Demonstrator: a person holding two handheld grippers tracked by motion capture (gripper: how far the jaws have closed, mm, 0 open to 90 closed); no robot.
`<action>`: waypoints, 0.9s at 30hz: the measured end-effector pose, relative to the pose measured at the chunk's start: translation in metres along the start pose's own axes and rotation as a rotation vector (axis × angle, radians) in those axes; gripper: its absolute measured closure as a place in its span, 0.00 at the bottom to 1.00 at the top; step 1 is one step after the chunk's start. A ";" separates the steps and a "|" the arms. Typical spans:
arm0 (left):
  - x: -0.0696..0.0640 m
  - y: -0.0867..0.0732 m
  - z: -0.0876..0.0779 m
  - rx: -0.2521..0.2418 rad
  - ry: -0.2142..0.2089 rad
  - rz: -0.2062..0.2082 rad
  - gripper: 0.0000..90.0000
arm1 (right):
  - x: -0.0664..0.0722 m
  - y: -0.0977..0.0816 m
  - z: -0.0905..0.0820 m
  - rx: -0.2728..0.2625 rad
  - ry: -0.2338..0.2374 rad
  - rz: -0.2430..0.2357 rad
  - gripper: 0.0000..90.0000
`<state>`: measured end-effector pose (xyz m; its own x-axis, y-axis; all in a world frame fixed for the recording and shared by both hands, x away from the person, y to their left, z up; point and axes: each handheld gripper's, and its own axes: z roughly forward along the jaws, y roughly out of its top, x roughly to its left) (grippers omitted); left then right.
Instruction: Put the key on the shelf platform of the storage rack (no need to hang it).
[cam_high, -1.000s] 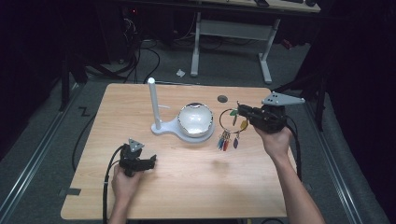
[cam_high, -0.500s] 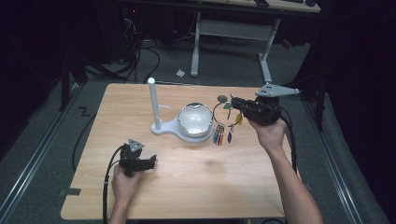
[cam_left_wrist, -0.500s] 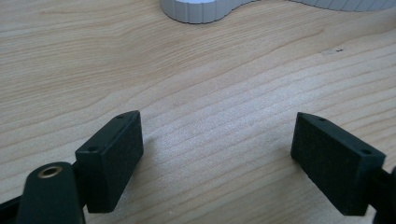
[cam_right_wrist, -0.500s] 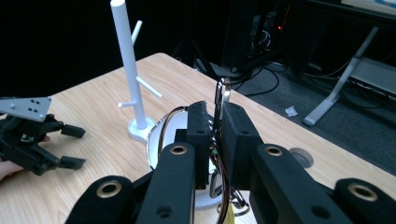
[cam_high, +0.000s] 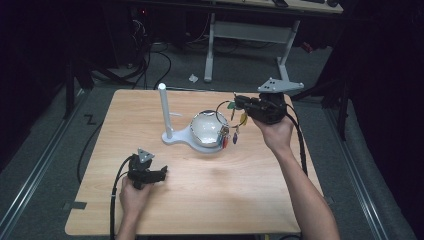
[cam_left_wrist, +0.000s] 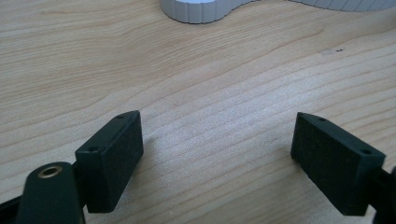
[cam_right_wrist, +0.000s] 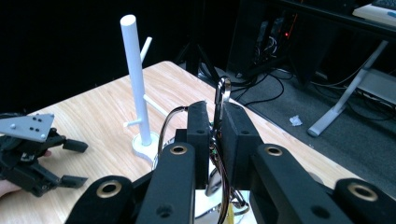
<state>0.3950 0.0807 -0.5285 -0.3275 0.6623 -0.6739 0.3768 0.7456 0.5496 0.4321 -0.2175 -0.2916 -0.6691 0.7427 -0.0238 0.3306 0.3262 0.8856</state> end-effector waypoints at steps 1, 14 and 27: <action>-0.001 0.000 0.000 0.002 0.006 -0.010 0.19 | 0.000 0.001 0.002 -0.002 0.001 0.002 0.92; 0.000 0.000 0.000 -0.003 0.002 -0.005 0.19 | 0.001 0.010 0.027 -0.003 -0.011 0.014 0.92; 0.000 0.000 0.000 -0.004 0.001 0.005 0.19 | 0.005 0.014 0.047 0.019 -0.005 0.017 0.92</action>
<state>0.3950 0.0811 -0.5288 -0.3267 0.6663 -0.6704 0.3754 0.7424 0.5549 0.4649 -0.1817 -0.3012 -0.6603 0.7509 -0.0113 0.3541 0.3246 0.8771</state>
